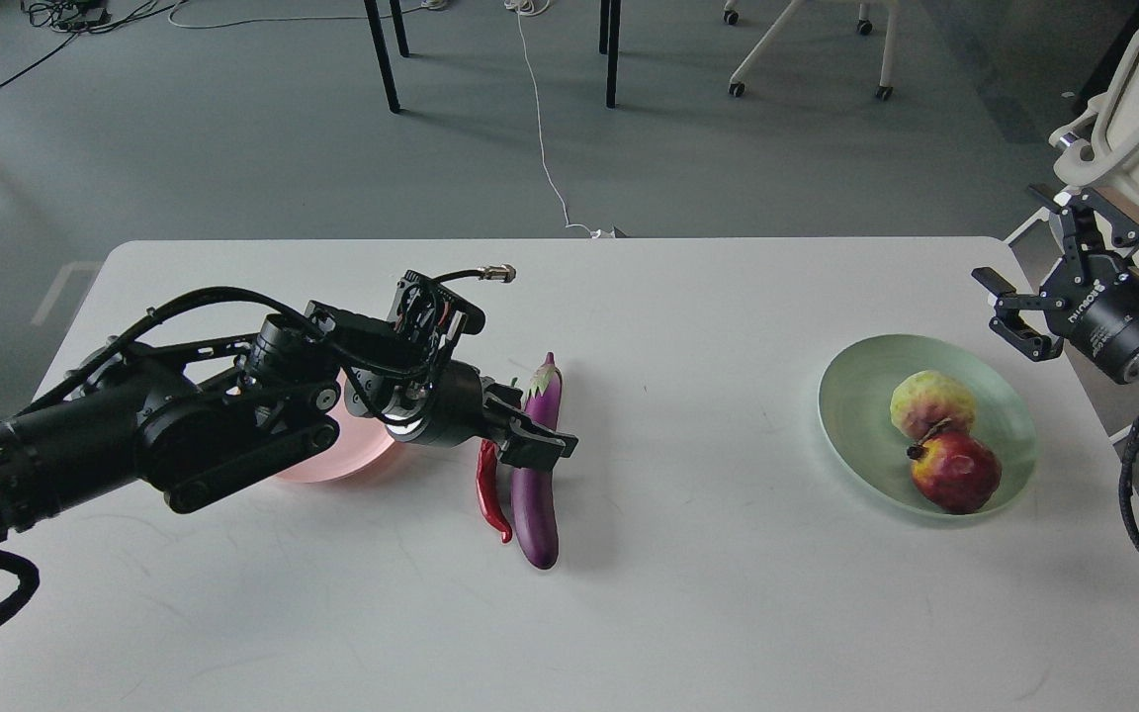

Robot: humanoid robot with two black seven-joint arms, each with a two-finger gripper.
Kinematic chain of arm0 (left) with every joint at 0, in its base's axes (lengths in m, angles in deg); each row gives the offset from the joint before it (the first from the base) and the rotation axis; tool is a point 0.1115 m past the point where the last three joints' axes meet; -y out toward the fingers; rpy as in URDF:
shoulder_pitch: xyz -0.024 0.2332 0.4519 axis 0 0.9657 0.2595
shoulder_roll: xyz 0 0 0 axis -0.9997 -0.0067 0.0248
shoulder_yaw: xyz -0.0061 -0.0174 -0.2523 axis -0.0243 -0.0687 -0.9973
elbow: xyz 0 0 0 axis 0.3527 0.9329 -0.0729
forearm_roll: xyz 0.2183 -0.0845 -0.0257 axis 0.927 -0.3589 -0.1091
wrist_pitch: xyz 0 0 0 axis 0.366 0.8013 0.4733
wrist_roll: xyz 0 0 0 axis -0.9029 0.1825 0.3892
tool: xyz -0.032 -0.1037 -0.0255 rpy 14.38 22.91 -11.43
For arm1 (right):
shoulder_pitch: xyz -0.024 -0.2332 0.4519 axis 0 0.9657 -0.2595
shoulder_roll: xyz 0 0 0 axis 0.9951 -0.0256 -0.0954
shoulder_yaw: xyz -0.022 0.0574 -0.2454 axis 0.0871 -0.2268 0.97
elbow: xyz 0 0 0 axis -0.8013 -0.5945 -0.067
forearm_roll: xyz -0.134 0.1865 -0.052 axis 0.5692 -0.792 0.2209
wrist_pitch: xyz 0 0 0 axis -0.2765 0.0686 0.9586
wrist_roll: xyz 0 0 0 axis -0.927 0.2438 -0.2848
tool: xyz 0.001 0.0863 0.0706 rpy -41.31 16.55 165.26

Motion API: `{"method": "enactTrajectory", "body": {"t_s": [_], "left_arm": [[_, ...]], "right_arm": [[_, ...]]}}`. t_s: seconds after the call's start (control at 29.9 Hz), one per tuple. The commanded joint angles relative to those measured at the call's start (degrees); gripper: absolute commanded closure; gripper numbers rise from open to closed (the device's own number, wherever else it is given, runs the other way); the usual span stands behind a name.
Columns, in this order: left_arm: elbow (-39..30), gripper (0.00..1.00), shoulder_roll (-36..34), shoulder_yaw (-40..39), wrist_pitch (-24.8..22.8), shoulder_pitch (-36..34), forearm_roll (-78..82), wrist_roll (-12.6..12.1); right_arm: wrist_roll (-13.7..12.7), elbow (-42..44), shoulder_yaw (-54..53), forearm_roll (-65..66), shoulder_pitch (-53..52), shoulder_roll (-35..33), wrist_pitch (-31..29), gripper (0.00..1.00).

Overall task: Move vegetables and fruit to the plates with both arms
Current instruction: 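Reach the left gripper over the pink plate to the purple eggplant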

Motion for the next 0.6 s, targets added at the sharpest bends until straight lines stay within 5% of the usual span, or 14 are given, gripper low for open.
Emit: {"method": "enactTrajectory", "body": {"t_s": [0.0, 0.57], "left_arm": [[1.61, 0.01, 1.63, -0.05, 0.0, 0.14, 0.01, -1.12], [5.4, 0.13, 4.45, 3.38, 0.0, -0.03, 0.45, -2.09]], "right_arm": [[0.0, 0.0, 0.01, 0.07, -0.09, 0.06, 0.0, 0.05], [0.0, -0.7, -0.17, -0.01, -0.35, -0.03, 0.0, 0.05]]}}
